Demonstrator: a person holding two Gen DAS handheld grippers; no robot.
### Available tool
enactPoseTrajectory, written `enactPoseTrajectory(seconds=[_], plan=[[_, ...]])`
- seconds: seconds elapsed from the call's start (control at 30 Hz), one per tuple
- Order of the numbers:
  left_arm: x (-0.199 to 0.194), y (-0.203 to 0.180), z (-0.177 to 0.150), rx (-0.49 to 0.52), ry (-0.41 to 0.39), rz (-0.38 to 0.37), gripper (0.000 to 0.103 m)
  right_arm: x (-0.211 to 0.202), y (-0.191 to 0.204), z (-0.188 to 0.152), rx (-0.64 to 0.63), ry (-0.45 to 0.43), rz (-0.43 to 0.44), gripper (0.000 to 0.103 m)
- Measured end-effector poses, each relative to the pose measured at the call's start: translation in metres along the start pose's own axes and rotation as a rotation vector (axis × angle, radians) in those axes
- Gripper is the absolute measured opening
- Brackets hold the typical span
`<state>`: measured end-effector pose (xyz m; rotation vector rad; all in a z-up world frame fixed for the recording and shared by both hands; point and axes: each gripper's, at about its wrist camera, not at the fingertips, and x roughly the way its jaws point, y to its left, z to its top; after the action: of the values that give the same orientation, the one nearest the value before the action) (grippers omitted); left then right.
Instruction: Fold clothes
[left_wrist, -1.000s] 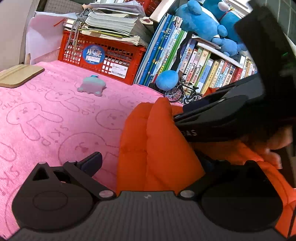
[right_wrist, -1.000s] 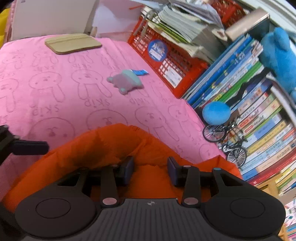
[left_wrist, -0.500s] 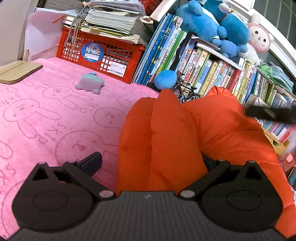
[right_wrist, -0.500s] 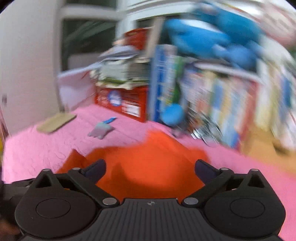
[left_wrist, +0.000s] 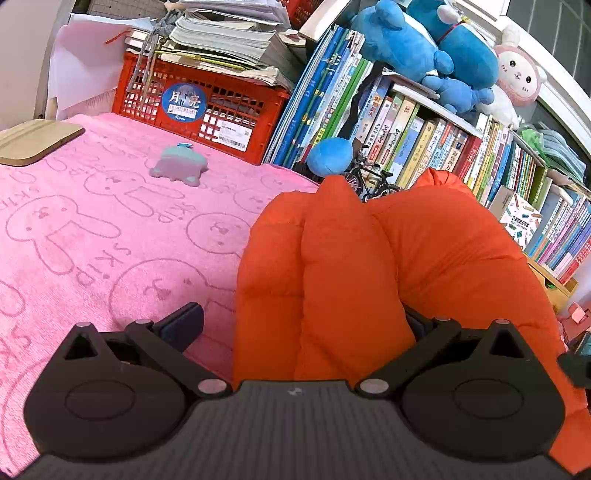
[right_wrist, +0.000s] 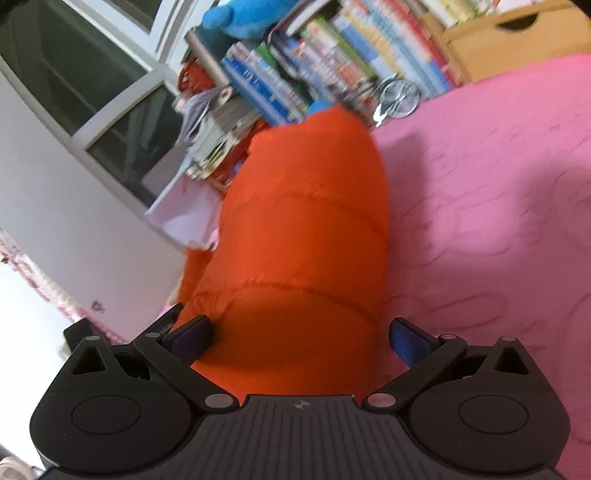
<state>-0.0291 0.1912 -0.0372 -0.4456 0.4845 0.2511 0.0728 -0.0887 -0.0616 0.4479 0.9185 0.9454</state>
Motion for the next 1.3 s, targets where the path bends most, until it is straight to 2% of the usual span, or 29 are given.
enactPoseTrajectory(seconds=[0.07,0.13,0.27,0.3,0.4,0.5,0.6,0.73,0.87,0.93,1.03,1.17,1.23,1.3], plan=[[0.0,0.0,0.0,-0.001,0.002,-0.002,0.103,0.009,0.0,-0.004,0.022,0.041,0.039,0.103],[0.0,0.001,0.0,-0.005,0.003,-0.005,0.103,0.012,0.008,-0.012,0.003,0.044,0.042,0.103],[-0.001,-0.001,0.0,0.012,-0.001,-0.01,0.103,0.011,0.02,-0.028,0.008,0.051,0.051,0.084],[-0.002,-0.004,0.0,0.035,-0.004,-0.013,0.103,0.009,0.022,-0.032,0.022,0.054,0.055,0.077],[-0.01,-0.016,-0.001,0.16,-0.025,-0.024,0.103,-0.003,0.027,-0.049,0.047,0.066,0.075,0.068],[-0.02,-0.029,-0.001,0.283,-0.045,-0.044,0.103,-0.016,0.037,-0.074,0.037,0.095,0.093,0.065],[-0.026,-0.034,0.002,0.306,-0.059,-0.057,0.103,-0.024,0.037,-0.092,0.062,0.09,0.102,0.063],[-0.045,-0.04,0.019,0.284,-0.156,0.017,0.103,-0.027,0.036,-0.096,0.069,0.052,0.103,0.062],[-0.058,-0.067,0.036,0.39,-0.287,0.106,0.103,-0.029,0.037,-0.096,0.057,0.029,0.094,0.065],[-0.052,-0.079,0.044,0.433,-0.311,0.12,0.103,-0.031,0.037,-0.096,0.05,0.013,0.09,0.065],[-0.024,-0.089,0.049,0.467,-0.261,0.135,0.103,-0.035,0.036,-0.097,0.041,-0.013,0.084,0.065],[0.015,-0.092,0.034,0.535,-0.147,0.167,0.103,-0.041,0.036,-0.098,0.029,-0.046,0.076,0.07],[0.027,-0.084,0.03,0.498,-0.098,0.144,0.103,-0.043,0.036,-0.099,0.023,-0.063,0.072,0.079],[0.037,-0.073,0.031,0.432,-0.042,0.112,0.103,-0.053,0.04,-0.097,-0.041,-0.105,0.011,0.088]])
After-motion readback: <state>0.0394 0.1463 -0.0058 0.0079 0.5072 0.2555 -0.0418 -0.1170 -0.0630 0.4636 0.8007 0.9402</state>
